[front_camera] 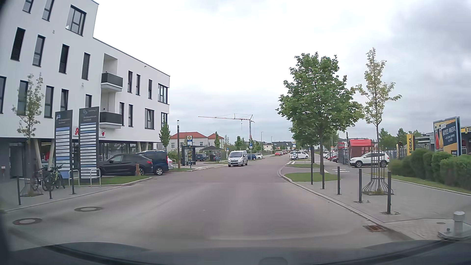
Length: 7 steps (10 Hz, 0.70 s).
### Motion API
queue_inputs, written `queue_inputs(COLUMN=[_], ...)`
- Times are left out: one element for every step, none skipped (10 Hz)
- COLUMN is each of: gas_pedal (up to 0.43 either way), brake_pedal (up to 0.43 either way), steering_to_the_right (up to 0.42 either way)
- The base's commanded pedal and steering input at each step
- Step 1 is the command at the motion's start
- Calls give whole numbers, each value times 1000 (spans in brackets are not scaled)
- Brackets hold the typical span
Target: Follow the waypoints while adhering to traffic rules and regulations
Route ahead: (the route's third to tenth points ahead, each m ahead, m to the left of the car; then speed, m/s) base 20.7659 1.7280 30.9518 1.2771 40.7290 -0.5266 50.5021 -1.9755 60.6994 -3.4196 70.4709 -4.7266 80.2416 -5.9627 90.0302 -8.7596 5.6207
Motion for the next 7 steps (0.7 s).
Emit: queue_inputs(gas_pedal=[138, 138, 138, 138, 138, 138, 138], brake_pedal=[0, 0, 0, 0, 0, 0, 0], steering_to_the_right=[21, 11, 7, 5, 3, 2, 2])
